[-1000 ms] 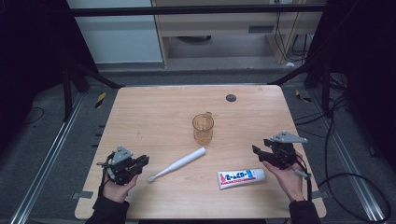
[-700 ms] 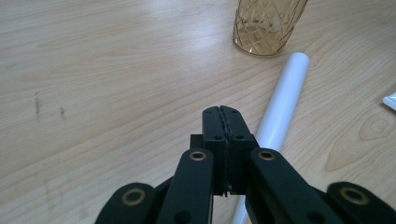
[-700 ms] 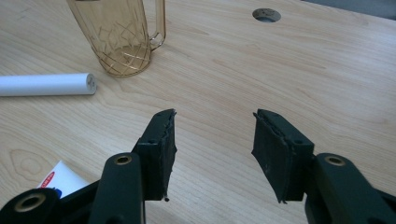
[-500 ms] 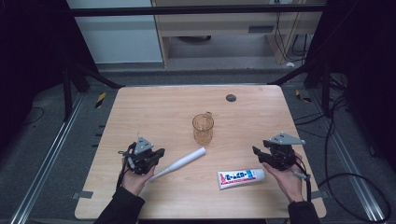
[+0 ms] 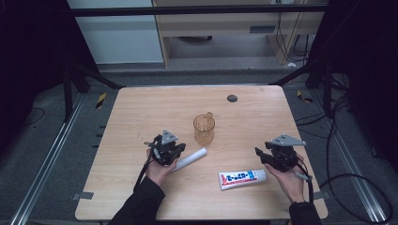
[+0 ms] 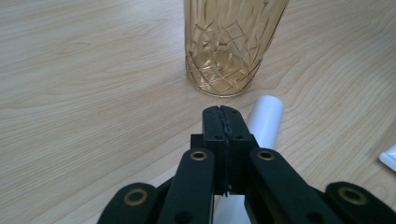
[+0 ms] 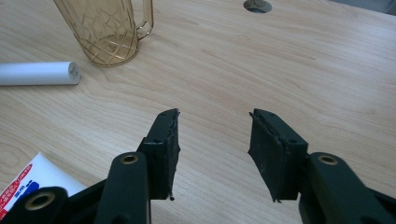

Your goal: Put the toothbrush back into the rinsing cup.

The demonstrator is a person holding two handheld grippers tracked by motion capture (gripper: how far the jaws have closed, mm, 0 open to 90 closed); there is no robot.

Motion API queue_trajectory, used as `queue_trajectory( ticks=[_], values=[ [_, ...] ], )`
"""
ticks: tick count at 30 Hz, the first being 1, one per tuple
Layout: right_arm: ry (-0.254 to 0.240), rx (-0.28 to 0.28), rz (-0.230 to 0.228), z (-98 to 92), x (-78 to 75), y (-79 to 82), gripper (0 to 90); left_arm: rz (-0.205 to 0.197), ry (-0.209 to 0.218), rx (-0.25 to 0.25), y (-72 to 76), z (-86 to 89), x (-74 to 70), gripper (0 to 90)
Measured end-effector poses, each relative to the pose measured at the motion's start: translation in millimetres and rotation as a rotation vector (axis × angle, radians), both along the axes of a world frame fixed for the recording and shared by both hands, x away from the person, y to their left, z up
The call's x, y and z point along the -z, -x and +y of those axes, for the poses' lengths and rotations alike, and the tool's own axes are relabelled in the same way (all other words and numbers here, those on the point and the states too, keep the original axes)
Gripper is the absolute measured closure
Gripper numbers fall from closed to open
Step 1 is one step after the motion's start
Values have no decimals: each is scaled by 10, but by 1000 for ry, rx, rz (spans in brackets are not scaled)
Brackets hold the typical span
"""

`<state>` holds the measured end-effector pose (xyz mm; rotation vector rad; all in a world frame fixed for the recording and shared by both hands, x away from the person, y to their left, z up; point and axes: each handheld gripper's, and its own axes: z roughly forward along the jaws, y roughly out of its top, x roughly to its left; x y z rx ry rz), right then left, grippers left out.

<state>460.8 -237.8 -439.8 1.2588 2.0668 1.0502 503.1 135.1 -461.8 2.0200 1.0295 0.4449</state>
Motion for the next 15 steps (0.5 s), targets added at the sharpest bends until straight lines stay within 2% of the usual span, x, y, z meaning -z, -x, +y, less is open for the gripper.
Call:
queue_trajectory(
  ticks=[7,15],
  values=[
    [2,-1,14,0,25,-8,537,37,-18,30,-94,-197,148,899],
    [7,-9,17,7,30,-12,535,74,-29,54,-122,-226,207,899]
  ],
)
